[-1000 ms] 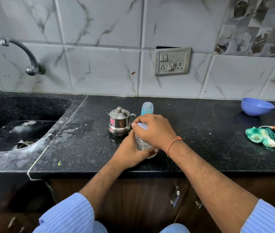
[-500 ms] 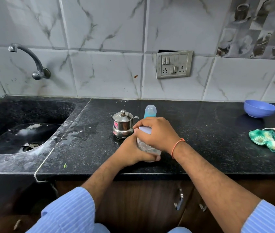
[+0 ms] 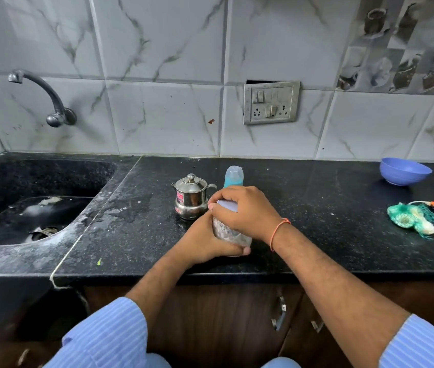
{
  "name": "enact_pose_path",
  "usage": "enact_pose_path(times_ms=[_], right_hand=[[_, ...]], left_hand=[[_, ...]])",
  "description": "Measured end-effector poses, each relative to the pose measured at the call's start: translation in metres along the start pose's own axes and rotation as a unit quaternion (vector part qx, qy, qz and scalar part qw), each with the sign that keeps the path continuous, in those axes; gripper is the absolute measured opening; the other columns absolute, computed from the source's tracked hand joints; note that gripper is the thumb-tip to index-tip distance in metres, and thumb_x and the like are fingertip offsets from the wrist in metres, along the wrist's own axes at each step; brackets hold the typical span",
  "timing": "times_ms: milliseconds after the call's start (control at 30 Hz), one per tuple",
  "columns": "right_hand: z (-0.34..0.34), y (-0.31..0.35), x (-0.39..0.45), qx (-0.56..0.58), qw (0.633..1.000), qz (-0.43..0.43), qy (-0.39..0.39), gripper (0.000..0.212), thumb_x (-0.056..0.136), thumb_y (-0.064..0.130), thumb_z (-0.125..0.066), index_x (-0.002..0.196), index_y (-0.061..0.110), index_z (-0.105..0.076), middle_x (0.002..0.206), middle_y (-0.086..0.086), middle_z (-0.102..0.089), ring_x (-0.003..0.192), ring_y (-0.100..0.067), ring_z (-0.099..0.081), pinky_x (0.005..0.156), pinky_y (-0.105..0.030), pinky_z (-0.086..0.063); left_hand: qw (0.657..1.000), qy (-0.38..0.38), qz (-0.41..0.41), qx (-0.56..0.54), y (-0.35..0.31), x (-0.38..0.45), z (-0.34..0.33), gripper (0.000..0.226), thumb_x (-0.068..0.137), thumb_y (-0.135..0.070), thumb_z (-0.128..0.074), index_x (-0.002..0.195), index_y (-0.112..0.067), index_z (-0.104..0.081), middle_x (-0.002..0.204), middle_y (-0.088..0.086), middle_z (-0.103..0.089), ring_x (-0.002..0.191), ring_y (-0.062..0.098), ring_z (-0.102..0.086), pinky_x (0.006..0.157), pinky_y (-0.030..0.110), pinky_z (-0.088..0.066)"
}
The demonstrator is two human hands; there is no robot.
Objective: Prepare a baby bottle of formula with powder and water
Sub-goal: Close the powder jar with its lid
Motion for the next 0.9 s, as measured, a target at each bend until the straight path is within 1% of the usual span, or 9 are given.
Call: enact_pose_path(times_ms=[100, 200, 333, 400, 500, 567, 733, 800, 900], right_hand=[[0.000, -0.001, -0.001, -0.019, 0.999, -0.012, -0.029, 0.028, 0.086, 0.049, -0.061, 0.096, 0.033, -0.080, 0.099, 0.016, -0.078, 0.095, -0.008, -0.071, 0.091, -0.035, -0.058], [-0.003, 0.004, -0.001, -0.137, 0.985, -0.060, -0.087, 0.030, 0.097, 0.049, -0.057, 0.099, 0.026, -0.076, 0.105, 0.004, -0.076, 0.098, -0.026, -0.070, 0.084, -0.036, -0.053], [-0.006, 0.006, 0.002, -0.170, 0.977, -0.076, -0.104, 0.033, 0.100, 0.050, -0.053, 0.104, 0.025, -0.074, 0.107, -0.003, -0.075, 0.097, -0.030, -0.069, 0.083, -0.037, -0.051], [-0.004, 0.003, 0.002, -0.164, 0.980, -0.069, -0.093, 0.033, 0.099, 0.051, -0.053, 0.104, 0.027, -0.075, 0.108, -0.001, -0.075, 0.097, -0.029, -0.069, 0.083, -0.037, -0.053], [-0.003, 0.000, 0.003, -0.145, 0.985, -0.058, -0.070, 0.032, 0.097, 0.055, -0.055, 0.101, 0.031, -0.075, 0.107, 0.004, -0.075, 0.097, -0.026, -0.069, 0.084, -0.036, -0.052], [-0.003, -0.003, 0.004, -0.113, 0.991, -0.050, -0.046, 0.026, 0.094, 0.054, -0.058, 0.099, 0.035, -0.076, 0.105, 0.008, -0.076, 0.097, -0.021, -0.069, 0.084, -0.034, -0.051], [0.001, -0.004, 0.002, -0.119, 0.989, -0.058, -0.068, 0.027, 0.096, 0.050, -0.058, 0.102, 0.031, -0.077, 0.107, 0.007, -0.077, 0.099, -0.024, -0.069, 0.084, -0.034, -0.051], [0.000, -0.001, 0.000, -0.168, 0.979, -0.074, -0.092, 0.033, 0.100, 0.052, -0.054, 0.106, 0.028, -0.076, 0.112, 0.003, -0.075, 0.101, -0.027, -0.068, 0.081, -0.034, -0.045], [0.000, -0.002, 0.001, -0.171, 0.979, -0.072, -0.085, 0.034, 0.100, 0.053, -0.054, 0.107, 0.029, -0.076, 0.113, 0.004, -0.075, 0.102, -0.025, -0.069, 0.082, -0.035, -0.046]], left_hand=[[0.999, -0.042, -0.008, 0.011, -0.003, 0.000, -0.007, 0.070, 0.064, -0.029, -0.105, 0.125, -0.024, -0.070, 0.112, -0.007, -0.083, 0.108, 0.009, -0.080, 0.097, 0.043, -0.065], [0.989, -0.125, 0.002, 0.080, -0.012, -0.011, -0.012, 0.084, 0.063, -0.051, -0.092, 0.137, -0.032, -0.059, 0.112, -0.022, -0.076, 0.103, -0.005, -0.074, 0.085, 0.019, -0.056], [0.989, -0.135, 0.007, 0.067, -0.008, -0.012, -0.012, 0.091, 0.068, -0.039, -0.095, 0.146, -0.036, -0.049, 0.118, -0.023, -0.069, 0.107, -0.006, -0.070, 0.083, 0.007, -0.048], [0.994, -0.100, 0.005, 0.038, -0.008, -0.009, -0.011, 0.092, 0.064, -0.044, -0.096, 0.144, -0.035, -0.050, 0.124, -0.020, -0.074, 0.111, -0.009, -0.071, 0.093, 0.015, -0.056], [1.000, -0.015, -0.008, -0.018, -0.007, -0.006, -0.005, 0.082, 0.077, -0.011, -0.101, 0.143, -0.025, -0.054, 0.128, -0.010, -0.077, 0.120, -0.002, -0.073, 0.101, 0.024, -0.058], [0.999, 0.019, -0.001, -0.029, -0.001, -0.005, 0.004, 0.082, 0.079, -0.009, -0.101, 0.144, -0.024, -0.055, 0.132, -0.007, -0.078, 0.125, 0.004, -0.073, 0.108, 0.032, -0.058], [0.996, -0.082, -0.023, 0.018, -0.010, -0.006, 0.002, 0.072, 0.065, -0.026, -0.107, 0.126, -0.028, -0.069, 0.114, -0.012, -0.083, 0.106, 0.000, -0.078, 0.091, 0.025, -0.063], [0.993, -0.104, -0.052, 0.017, -0.014, -0.003, -0.006, 0.057, 0.068, -0.026, -0.102, 0.116, -0.024, -0.072, 0.103, -0.006, -0.084, 0.097, 0.006, -0.081, 0.082, 0.035, -0.066], [0.998, -0.053, -0.039, -0.006, -0.009, -0.001, -0.006, 0.072, 0.076, -0.017, -0.101, 0.137, -0.021, -0.063, 0.122, -0.006, -0.081, 0.115, 0.006, -0.077, 0.096, 0.030, -0.063]])
Point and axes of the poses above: each hand's wrist, its own x-axis towards the middle knuckle, its own z-axis out of the back of the hand, y = z × x, the point moved 7 cm from there along x, towards the middle knuckle
